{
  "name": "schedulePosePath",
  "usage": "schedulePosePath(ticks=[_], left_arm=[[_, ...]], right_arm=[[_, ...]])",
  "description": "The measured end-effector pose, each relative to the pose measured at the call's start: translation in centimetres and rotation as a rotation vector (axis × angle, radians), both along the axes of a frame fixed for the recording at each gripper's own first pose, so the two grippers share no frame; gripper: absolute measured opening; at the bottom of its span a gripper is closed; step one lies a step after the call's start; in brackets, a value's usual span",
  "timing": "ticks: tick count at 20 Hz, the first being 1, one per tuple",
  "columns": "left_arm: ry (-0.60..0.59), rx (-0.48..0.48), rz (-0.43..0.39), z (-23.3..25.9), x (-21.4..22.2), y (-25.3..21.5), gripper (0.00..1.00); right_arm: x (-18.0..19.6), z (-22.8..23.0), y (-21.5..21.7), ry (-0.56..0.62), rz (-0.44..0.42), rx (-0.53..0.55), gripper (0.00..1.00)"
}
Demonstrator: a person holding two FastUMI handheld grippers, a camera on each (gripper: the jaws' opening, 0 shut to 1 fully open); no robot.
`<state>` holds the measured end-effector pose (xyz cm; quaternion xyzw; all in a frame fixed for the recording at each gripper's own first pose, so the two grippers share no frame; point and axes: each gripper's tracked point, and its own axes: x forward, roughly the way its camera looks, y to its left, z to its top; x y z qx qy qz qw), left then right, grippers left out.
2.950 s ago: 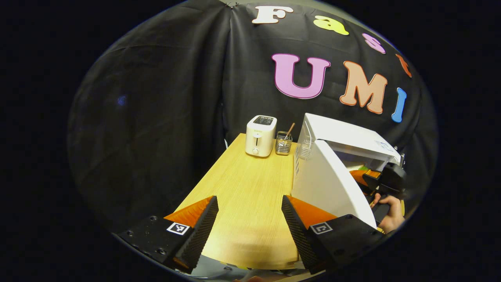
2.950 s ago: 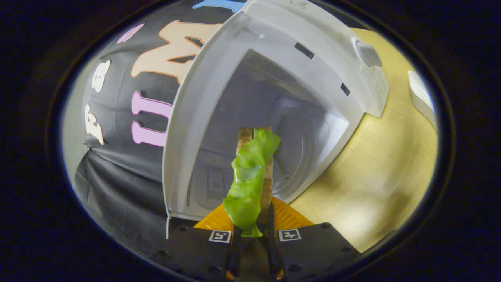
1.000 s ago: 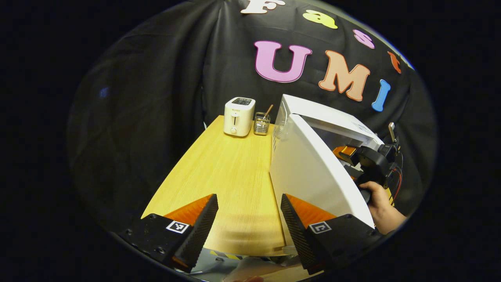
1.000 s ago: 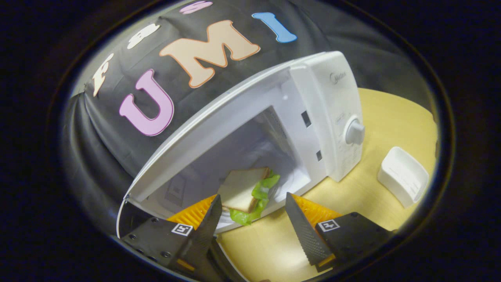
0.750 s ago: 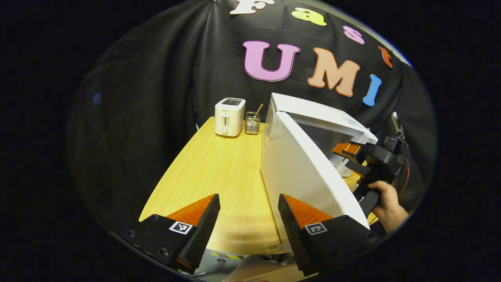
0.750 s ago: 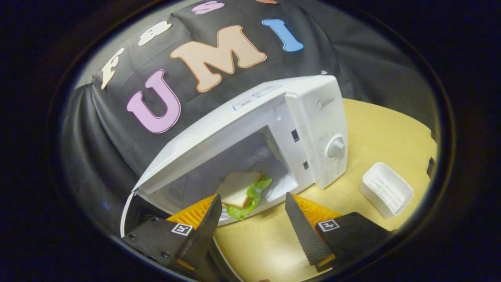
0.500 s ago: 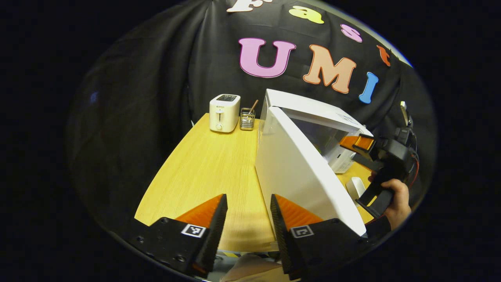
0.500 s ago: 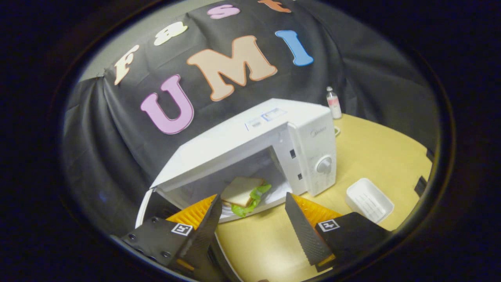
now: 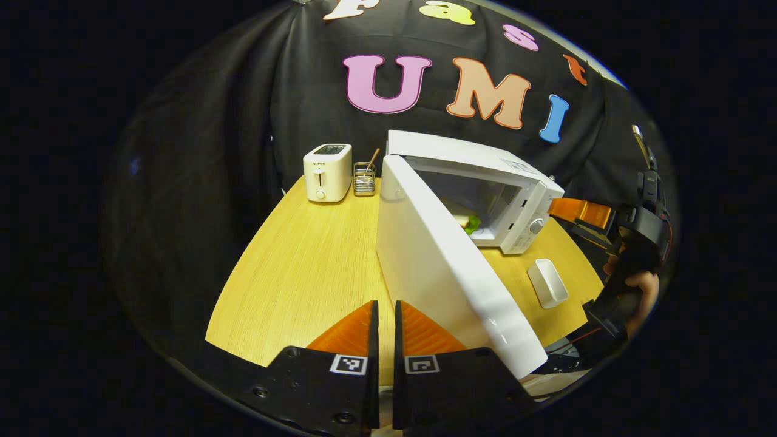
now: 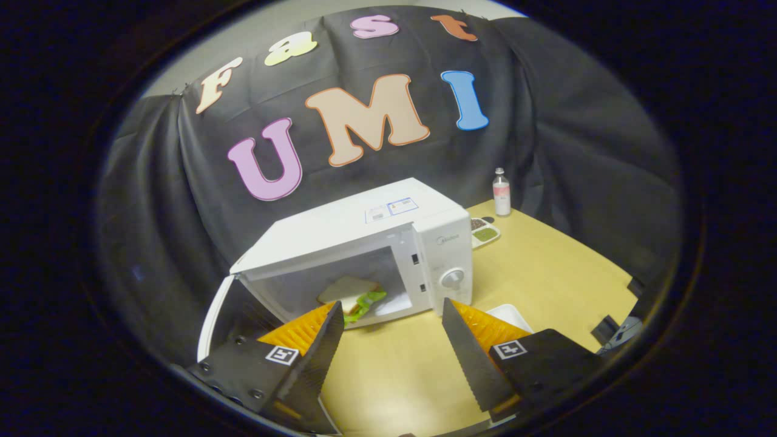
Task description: Open the microwave oven with the left hand, put the food in, and close the microwave oven.
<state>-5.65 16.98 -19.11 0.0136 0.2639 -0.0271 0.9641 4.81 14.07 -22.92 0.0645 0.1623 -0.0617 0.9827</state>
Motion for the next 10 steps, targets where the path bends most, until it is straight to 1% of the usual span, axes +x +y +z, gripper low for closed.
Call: schedulePosePath(ticks=[1, 5, 6, 7, 8, 10], left_arm=[[0.0, -0.003, 0.003, -0.1, 0.1, -0.3, 0.01], [0.036, -0.025, 0.002, -1.3, 0.3, -2.4, 0.01], [0.049, -0.041, -0.005, -1.5, 0.2, -3.1, 0.01], [0.05, -0.045, -0.005, -1.6, 0.5, -3.7, 0.0], [0.043, -0.045, -0.004, -1.2, 0.5, -4.3, 0.0], [0.042, -0.052, -0.003, -1.2, 0.9, -5.6, 0.01]], right_arm=[[-0.6, 0.2, -0.8, 0.0, -0.007, -0.02, 1.0], [-2.8, 0.0, -4.2, 0.024, -0.051, -0.081, 0.99], [-3.5, -0.3, -5.0, 0.04, -0.059, -0.087, 0.91], [-4.0, -0.5, -5.8, 0.052, -0.066, -0.088, 0.92], [-4.3, -0.7, -6.5, 0.062, -0.072, -0.087, 0.99], [-5.3, -0.9, -8.3, 0.076, -0.088, -0.094, 1.0]])
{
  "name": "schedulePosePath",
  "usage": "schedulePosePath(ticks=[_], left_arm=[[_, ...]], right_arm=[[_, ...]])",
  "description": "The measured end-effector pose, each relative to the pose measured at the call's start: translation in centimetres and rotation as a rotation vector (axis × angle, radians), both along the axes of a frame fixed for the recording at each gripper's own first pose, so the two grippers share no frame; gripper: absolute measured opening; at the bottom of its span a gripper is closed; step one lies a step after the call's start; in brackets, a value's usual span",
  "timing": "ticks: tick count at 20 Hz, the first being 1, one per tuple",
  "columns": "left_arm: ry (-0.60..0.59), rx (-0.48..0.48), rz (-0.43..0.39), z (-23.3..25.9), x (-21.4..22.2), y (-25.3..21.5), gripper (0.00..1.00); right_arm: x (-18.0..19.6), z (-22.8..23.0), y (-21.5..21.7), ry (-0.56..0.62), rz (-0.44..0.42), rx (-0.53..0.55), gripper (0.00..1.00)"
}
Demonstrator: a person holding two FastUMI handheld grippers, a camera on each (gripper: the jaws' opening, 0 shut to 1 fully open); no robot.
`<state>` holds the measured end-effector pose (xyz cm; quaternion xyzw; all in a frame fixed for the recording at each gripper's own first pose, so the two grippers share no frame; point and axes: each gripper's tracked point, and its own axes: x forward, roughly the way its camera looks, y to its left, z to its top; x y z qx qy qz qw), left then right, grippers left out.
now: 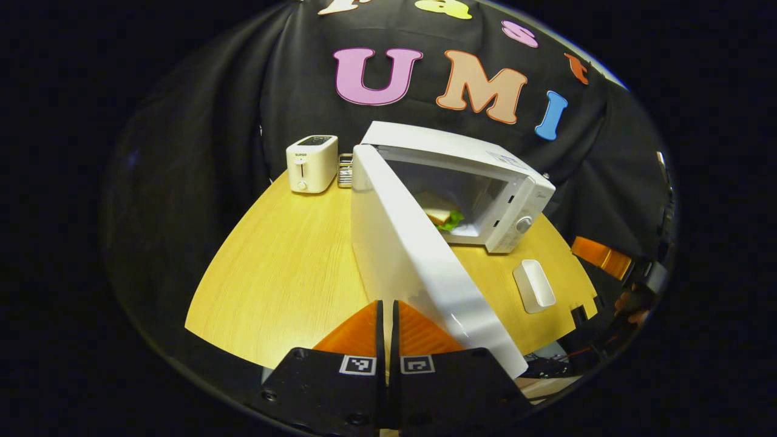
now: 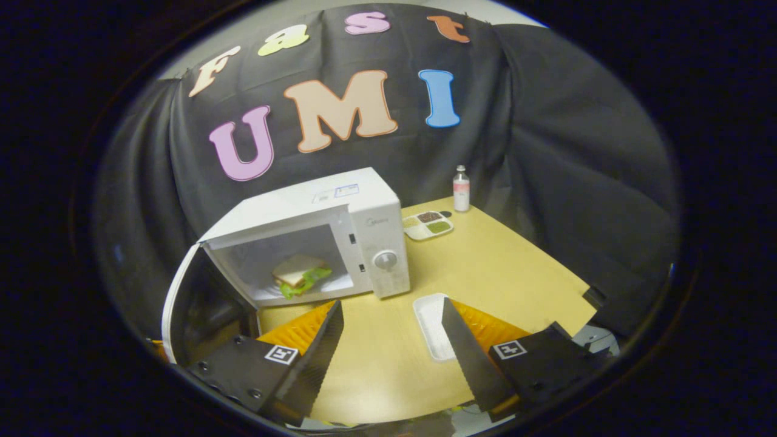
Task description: Open the microwave oven with the left hand, put the food in, and close the microwave oven.
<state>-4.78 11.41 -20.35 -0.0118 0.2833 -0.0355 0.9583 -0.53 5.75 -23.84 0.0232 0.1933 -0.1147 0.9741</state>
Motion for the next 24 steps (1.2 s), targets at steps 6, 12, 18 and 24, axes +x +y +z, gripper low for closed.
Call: schedulePosePath(ticks=[6, 12, 18, 24], left_arm=[[0.031, -0.005, -0.077, -1.0, 0.8, -5.6, 0.01], [0.018, 0.013, -0.15, -1.1, 2.4, -10.7, 0.0], [0.004, 0.017, -0.15, -1.4, 4.8, -14.1, 0.01], [0.009, 0.01, -0.13, -2.1, 7.8, -16.3, 0.01]], right_arm=[[-2.5, -0.1, -5.4, 0.022, -0.047, -0.002, 1.0], [-2.6, 1.6, -9.5, -0.017, -0.094, 0.02, 1.0], [-1.9, 3.2, -11.8, -0.073, -0.09, 0.023, 1.0], [-0.8, 4.9, -12.9, -0.134, -0.063, 0.015, 1.0]])
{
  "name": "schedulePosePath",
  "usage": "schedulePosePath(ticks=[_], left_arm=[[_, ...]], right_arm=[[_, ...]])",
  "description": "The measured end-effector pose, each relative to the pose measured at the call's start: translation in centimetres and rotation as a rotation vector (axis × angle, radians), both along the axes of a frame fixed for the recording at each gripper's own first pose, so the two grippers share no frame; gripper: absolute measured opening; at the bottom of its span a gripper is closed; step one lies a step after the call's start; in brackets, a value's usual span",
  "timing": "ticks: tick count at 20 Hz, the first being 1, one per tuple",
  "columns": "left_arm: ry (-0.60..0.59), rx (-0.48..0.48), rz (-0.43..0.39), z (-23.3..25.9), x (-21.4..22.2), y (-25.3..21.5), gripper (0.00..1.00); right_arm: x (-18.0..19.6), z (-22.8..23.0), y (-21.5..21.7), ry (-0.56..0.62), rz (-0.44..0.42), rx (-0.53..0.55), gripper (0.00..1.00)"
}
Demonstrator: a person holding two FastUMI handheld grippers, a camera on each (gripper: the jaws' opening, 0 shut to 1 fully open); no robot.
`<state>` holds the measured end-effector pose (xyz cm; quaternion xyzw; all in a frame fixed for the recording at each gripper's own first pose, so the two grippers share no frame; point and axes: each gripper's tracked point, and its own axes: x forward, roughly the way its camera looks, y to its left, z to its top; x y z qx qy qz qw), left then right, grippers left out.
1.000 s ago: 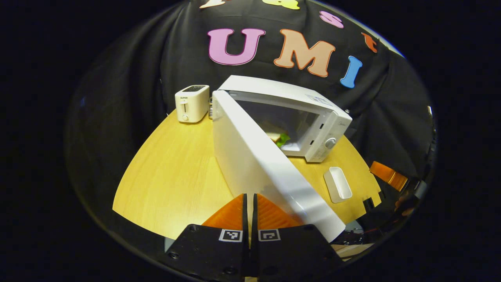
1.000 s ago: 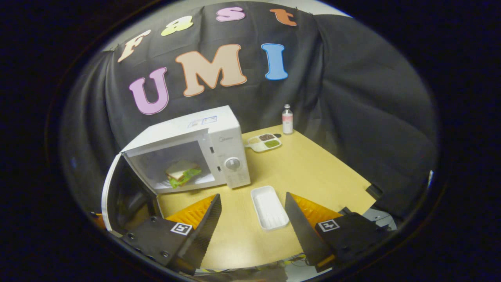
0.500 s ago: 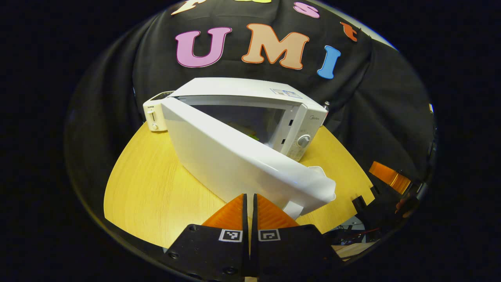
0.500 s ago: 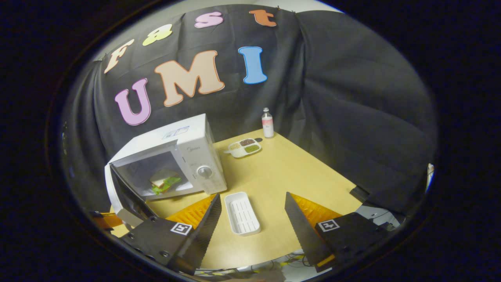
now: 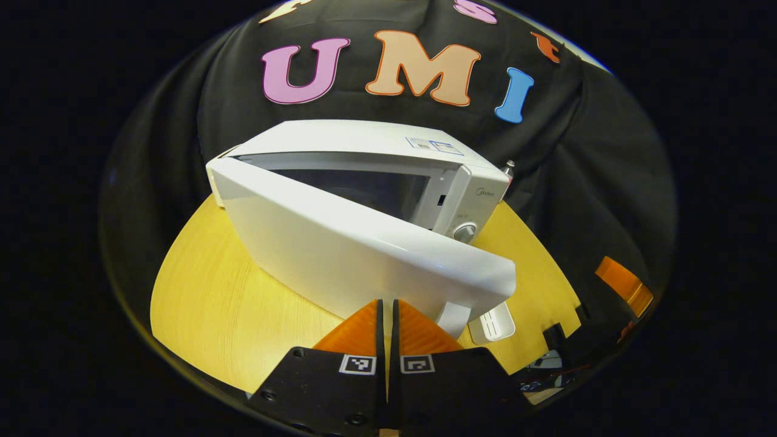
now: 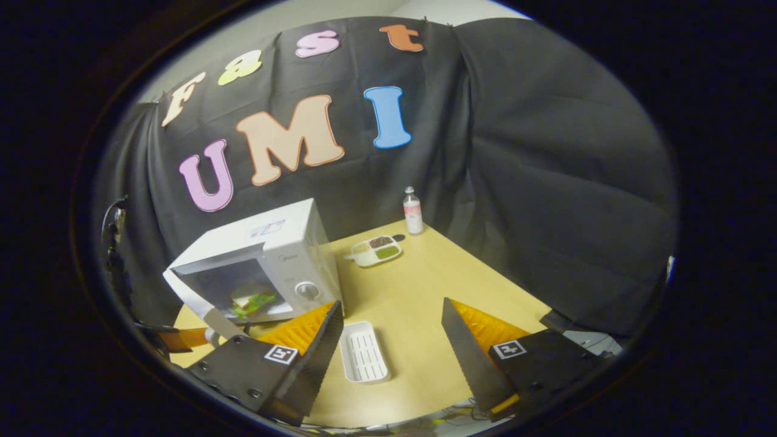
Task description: Open the microwave oven with the left hand, put the food in, and close the microwave oven.
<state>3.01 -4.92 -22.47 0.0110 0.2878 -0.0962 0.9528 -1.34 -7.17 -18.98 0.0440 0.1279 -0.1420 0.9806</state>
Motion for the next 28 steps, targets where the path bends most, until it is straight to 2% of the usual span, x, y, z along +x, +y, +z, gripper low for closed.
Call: schedulePosePath(ticks=[9, 10, 14, 22, 28], left_arm=[[-0.051, 0.008, -0.027, 1.0, 4.5, -3.7, 0.0], [-0.057, 0.02, -0.03, 1.1, 5.1, -4.1, 0.0], [-0.086, 0.054, -0.03, 1.4, 7.3, -5.0, 0.01], [-0.114, 0.036, 0.005, 1.5, 10.7, -6.0, 0.01], [-0.124, 0.049, 0.02, 1.2, 11.5, -6.1, 0.0]], right_arm=[[1.0, 1.3, 0.3, -0.045, 0.081, -0.033, 1.0], [1.0, 1.3, 0.2, -0.047, 0.084, -0.032, 0.92], [1.0, 1.0, -0.3, -0.046, 0.084, -0.015, 0.92], [1.8, 0.6, -0.1, -0.034, 0.108, -0.026, 0.92], [2.2, 0.6, 0.1, -0.025, 0.119, -0.04, 0.92]])
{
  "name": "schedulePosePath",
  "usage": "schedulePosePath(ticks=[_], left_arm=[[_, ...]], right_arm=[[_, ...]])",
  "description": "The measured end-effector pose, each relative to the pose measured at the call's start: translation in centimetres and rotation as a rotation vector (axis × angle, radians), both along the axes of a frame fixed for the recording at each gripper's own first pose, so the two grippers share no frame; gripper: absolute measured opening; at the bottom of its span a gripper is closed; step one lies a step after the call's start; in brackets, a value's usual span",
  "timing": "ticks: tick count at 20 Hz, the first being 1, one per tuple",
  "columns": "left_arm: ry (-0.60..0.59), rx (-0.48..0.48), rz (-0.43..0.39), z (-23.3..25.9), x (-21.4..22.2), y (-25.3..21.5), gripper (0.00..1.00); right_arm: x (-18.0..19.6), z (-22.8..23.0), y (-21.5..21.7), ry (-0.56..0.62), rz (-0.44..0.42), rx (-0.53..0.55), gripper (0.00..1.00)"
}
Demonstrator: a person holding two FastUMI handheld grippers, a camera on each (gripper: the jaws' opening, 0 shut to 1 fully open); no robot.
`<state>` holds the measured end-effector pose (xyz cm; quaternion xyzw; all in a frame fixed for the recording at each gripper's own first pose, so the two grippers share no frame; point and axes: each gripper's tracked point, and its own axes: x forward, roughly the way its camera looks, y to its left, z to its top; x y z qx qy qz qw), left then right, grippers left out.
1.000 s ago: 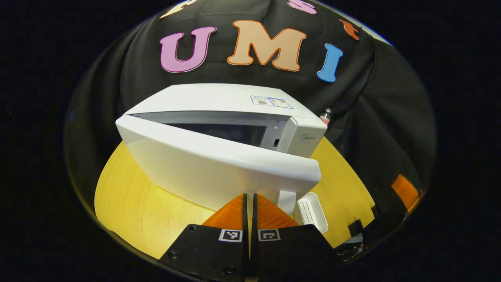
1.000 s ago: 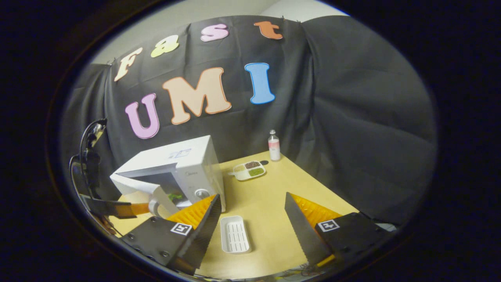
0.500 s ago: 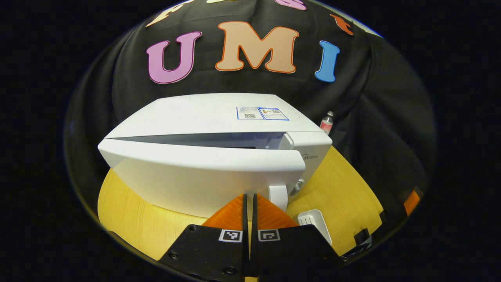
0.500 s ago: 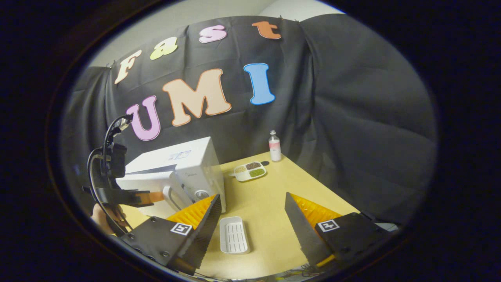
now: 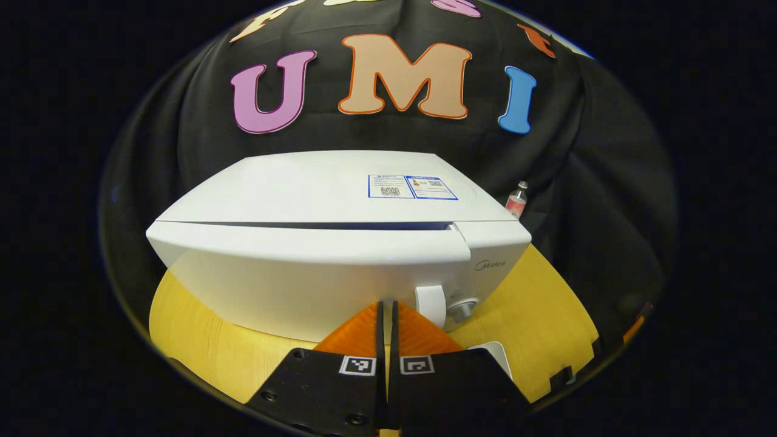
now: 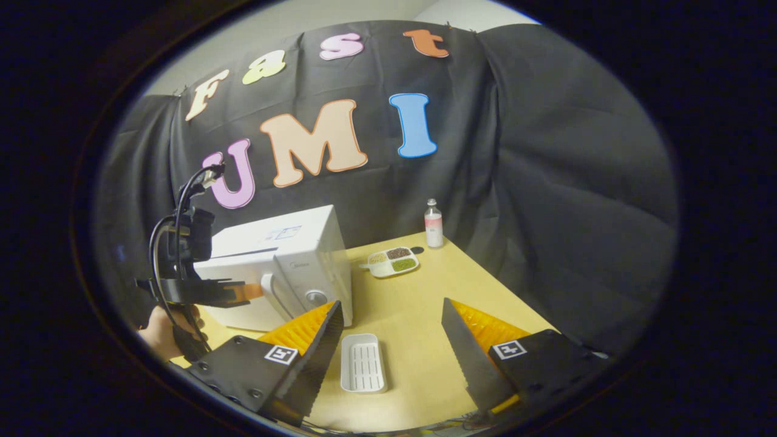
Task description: Open the microwave oven with the left hand, put the food in, and close the microwave oven.
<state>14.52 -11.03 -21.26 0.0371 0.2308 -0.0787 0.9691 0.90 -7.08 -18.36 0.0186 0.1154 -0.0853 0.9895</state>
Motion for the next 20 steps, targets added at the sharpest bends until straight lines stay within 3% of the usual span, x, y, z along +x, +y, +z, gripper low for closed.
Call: schedulePosePath(ticks=[8, 9, 10, 12, 13, 14, 15, 17, 18, 19, 20], left_arm=[[0.009, -0.007, -0.001, -0.3, 0.6, 0.0, 0.0], [0.01, -0.01, 0.0, -0.4, 0.6, 0.0, 0.0], [0.009, -0.011, 0.0, -0.4, 0.6, 0.0, 0.02], [0.009, -0.013, 0.004, -0.3, 0.6, 0.1, 0.0], [0.006, -0.016, 0.008, -0.3, 0.6, 0.0, 0.01], [0.006, -0.018, 0.009, -0.3, 0.6, 0.1, 0.0], [0.005, -0.02, 0.01, -0.3, 0.6, 0.1, 0.0], [0.003, -0.023, 0.017, -0.3, 0.6, 0.1, 0.0], [0.001, -0.024, 0.021, -0.3, 0.6, 0.0, 0.01], [-0.003, -0.027, 0.025, -0.3, 0.7, 0.0, 0.0], [-0.007, -0.033, 0.028, -0.2, 0.8, 0.0, 0.0]], right_arm=[[0.1, 0.1, -0.2, -0.004, -0.014, 0.003, 0.92], [0.0, 0.2, -0.4, -0.01, -0.021, 0.001, 1.0], [-0.1, 0.5, -0.6, -0.02, -0.027, 0.002, 0.92], [-0.2, 0.9, -1.0, -0.038, -0.039, 0.007, 0.92], [-0.2, 1.0, -1.1, -0.041, -0.043, 0.008, 1.0], [-0.3, 0.8, -1.2, -0.04, -0.046, 0.008, 1.0], [-0.5, 0.8, -1.3, -0.038, -0.046, 0.007, 0.92], [-0.7, 0.9, -1.2, -0.038, -0.043, 0.0, 0.92], [-0.8, 0.9, -1.2, -0.039, -0.041, -0.005, 1.0], [-1.0, 1.0, -1.2, -0.04, -0.038, -0.009, 0.92], [-1.0, 1.0, -1.1, -0.039, -0.035, -0.012, 0.92]])
